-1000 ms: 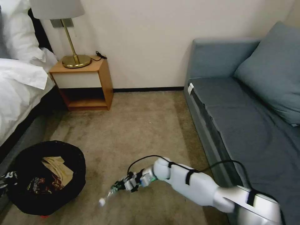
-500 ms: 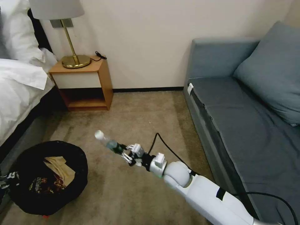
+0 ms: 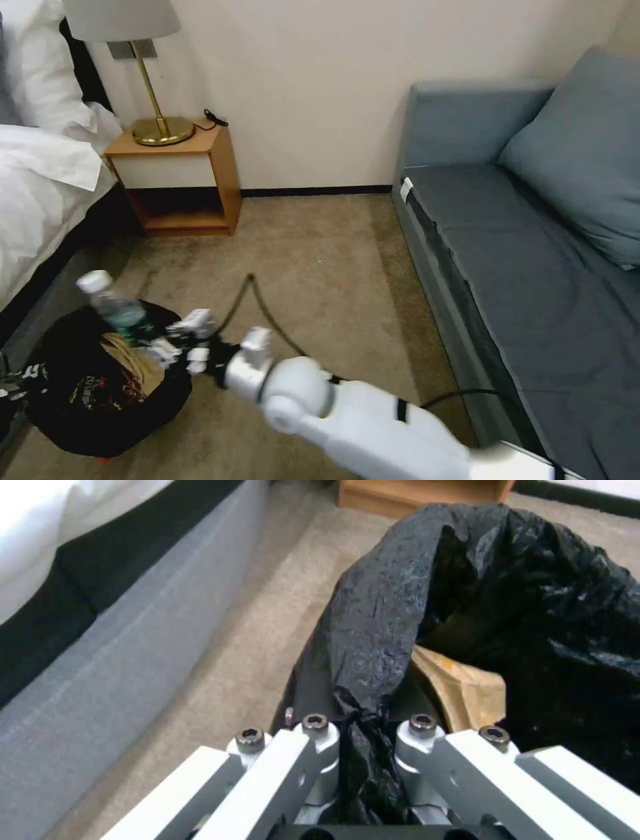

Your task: Pick up the trash bin, then pick up the garbage on the floor and place it into the trash bin.

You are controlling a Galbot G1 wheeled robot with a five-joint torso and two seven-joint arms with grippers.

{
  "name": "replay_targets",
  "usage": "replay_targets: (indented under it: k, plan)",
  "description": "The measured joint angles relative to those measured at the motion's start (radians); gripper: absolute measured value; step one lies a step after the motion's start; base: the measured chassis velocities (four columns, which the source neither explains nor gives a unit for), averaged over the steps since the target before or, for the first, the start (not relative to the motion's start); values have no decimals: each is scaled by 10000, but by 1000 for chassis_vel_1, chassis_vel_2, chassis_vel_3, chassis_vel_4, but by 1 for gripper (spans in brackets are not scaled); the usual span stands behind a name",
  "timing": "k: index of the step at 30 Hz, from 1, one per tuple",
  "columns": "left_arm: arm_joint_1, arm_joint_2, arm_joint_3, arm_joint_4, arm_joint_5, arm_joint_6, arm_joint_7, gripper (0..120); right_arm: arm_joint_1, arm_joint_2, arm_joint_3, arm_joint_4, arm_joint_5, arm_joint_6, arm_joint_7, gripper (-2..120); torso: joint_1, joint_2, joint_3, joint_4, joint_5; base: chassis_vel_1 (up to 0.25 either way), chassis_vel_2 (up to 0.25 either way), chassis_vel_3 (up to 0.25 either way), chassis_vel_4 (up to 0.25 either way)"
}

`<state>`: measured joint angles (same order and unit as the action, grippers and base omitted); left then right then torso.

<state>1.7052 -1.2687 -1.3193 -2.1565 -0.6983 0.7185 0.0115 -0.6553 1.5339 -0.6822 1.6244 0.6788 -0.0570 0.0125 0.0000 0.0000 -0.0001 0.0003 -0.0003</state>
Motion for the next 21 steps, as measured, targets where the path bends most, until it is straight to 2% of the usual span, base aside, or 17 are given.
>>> replay_targets:
  k: [7, 8, 10, 14, 15, 21]
  plan:
    - [28, -36, 55, -146, -22, 27, 0, 6, 147, 466, -325, -412, 21, -102, 272, 18, 0, 0, 0, -2, 0, 0, 0, 0, 0]
    - [50, -29, 48, -149, -34, 29, 0, 6, 149, 488, -328, -514, -13, -99, 280, 25, -1, 0, 0, -2, 0, 0, 0, 0, 0]
    - [69, -5, 32, -149, -56, 31, 0, 6, 145, 503, -322, -635, -61, -81, 280, 28, 0, 0, 1, -2, 0, 0, 0, 0, 0]
    - [90, 80, -62, -154, -147, 46, -1, 6, 118, 476, -272, -799, -230, -16, 276, 46, 0, 0, 1, -3, 1, 0, 0, 0, 0]
    - [90, 80, -62, -154, -147, 46, -1, 6, 118, 476, -272, -799, -230, -16, 276, 46, 0, 0, 1, -3, 1, 0, 0, 0, 0]
    - [95, 62, -66, -209, -178, 59, 0, 6, 86, 363, -273, -690, -374, -47, 280, 68, 0, 0, 1, -3, 2, 0, 0, 0, 0]
